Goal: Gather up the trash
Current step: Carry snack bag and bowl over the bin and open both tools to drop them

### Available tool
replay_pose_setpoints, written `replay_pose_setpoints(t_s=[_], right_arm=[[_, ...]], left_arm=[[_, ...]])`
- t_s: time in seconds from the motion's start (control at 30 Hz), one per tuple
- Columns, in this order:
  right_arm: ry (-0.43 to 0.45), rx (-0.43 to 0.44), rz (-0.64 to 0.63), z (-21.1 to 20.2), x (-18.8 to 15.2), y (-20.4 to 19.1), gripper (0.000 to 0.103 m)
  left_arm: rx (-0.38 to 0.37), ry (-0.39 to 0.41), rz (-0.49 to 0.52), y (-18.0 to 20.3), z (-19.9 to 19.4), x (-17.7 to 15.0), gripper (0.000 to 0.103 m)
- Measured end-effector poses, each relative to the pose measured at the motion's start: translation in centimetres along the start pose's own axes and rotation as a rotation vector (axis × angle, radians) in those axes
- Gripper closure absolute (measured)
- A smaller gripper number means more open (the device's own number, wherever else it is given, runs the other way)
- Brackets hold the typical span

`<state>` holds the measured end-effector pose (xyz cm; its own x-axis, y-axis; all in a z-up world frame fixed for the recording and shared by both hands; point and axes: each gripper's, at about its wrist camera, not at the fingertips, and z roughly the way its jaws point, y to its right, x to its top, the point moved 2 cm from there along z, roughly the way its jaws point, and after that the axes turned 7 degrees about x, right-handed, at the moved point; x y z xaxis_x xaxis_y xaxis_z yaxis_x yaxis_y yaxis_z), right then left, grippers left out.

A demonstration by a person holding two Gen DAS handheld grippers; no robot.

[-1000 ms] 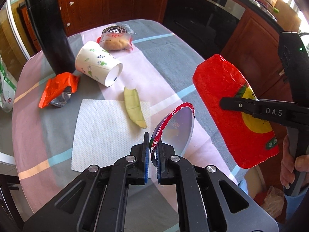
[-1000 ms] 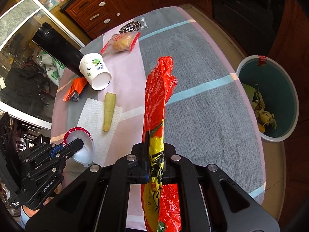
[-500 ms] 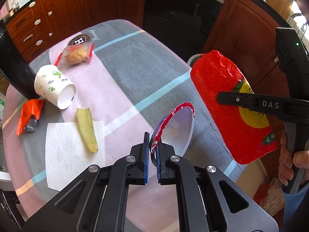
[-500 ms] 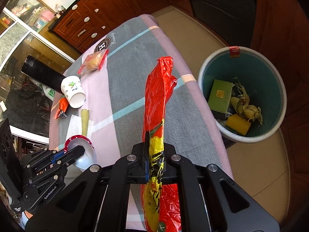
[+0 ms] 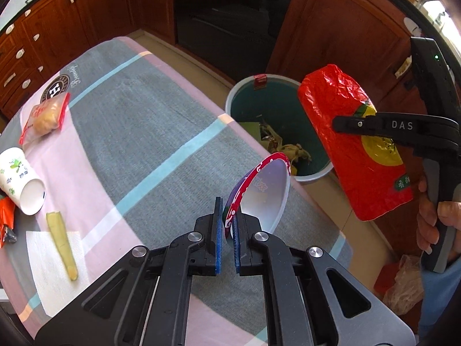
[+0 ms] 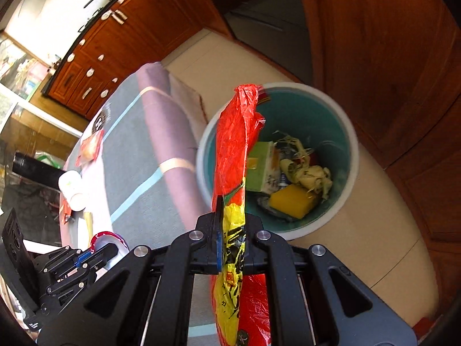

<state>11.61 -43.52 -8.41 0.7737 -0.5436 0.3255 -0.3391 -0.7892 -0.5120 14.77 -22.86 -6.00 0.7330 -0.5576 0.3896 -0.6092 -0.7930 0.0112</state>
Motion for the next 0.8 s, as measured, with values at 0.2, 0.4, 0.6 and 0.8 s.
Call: replay_pose_setpoints(t_s=[0.2,0.4,0.6,0.8], right_arm=[[0.005,-0.044,0.013,0.4,2.3,2.3,0.095],[-0.010,-0.086,0.015,2.3,4.5,3.8,0.094],[-0.034,-0.097,0.038,4.4,5.8,4.8,0.084],[-0.031,-0.087,0.052,5.2,6.1,5.5,0.043]], left_arm=[[-0.031,0.001,0.022,2.0,2.1,3.2,0.096],[-0.057,-0.008,0.015,3.0,4.3,5.9,0.096],[-0.075,-0.030,0.026,4.0,6.2,7.3,0.096],[-0.083,-0.052,0.038,4.6,7.6,7.7,0.096]])
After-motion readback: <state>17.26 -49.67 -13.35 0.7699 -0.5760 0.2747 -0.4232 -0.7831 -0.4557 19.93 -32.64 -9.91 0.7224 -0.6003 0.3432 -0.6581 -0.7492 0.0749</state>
